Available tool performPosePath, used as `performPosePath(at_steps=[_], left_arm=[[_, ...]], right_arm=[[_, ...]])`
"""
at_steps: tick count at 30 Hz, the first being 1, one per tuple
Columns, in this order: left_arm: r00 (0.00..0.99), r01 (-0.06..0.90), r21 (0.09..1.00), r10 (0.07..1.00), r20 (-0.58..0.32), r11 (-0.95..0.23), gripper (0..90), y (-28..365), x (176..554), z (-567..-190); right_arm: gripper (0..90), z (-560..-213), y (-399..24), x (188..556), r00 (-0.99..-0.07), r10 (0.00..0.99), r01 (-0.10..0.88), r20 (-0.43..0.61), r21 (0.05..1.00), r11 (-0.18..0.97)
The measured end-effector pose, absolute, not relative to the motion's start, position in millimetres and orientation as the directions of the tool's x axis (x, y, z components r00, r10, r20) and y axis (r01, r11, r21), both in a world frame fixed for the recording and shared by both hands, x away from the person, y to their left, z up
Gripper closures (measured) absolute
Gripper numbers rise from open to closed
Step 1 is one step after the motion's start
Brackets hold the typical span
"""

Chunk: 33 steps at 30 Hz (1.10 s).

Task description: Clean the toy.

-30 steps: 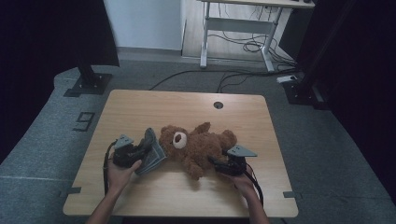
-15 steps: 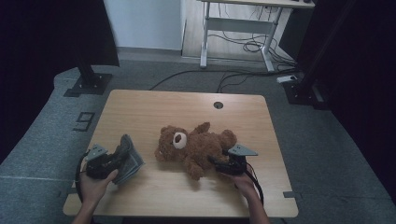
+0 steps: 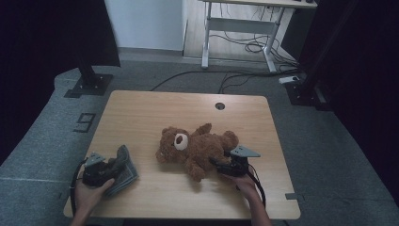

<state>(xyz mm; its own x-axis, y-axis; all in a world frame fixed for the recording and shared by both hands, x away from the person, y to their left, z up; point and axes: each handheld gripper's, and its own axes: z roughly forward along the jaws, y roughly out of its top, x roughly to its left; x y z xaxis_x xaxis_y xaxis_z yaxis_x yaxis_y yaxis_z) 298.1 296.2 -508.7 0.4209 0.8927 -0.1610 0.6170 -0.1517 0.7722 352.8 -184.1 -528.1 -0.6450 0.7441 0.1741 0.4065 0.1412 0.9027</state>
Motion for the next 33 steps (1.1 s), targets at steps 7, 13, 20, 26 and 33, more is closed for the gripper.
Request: performPosePath(at_steps=[7, 13, 20, 26, 33], left_arm=[[0.374, 0.597, 0.79, 0.92, -0.119, -0.141, 30.6, 288.8, 303.4, -497.8], [0.436, 0.563, 0.808, 0.893, -0.113, -0.173, 26.3, 265.5, 309.0, -481.8], [0.573, 0.553, 0.8, 0.803, -0.162, -0.233, 25.0, 207.7, 339.1, -478.6], [0.623, 0.597, 0.764, 0.742, -0.249, -0.244, 24.4, 176.1, 368.0, -495.4], [0.647, 0.596, 0.758, 0.718, -0.256, -0.267, 31.2, 164.3, 370.4, -506.4]], right_arm=[[33.4, -528.4, -183.9, 352.3, -0.645, 0.744, 0.406, 0.175, 0.903, 0.139], [32.6, -528.1, -183.9, 352.5, -0.647, 0.742, 0.407, 0.175, 0.902, 0.142], [22.6, -526.9, -183.1, 351.2, -0.65, 0.741, 0.421, 0.167, 0.891, 0.168], [17.0, -530.2, -183.1, 353.5, -0.659, 0.725, 0.479, 0.2, 0.855, 0.2], [36.5, -530.4, -180.5, 353.1, -0.693, 0.703, 0.431, 0.158, 0.872, 0.23]])
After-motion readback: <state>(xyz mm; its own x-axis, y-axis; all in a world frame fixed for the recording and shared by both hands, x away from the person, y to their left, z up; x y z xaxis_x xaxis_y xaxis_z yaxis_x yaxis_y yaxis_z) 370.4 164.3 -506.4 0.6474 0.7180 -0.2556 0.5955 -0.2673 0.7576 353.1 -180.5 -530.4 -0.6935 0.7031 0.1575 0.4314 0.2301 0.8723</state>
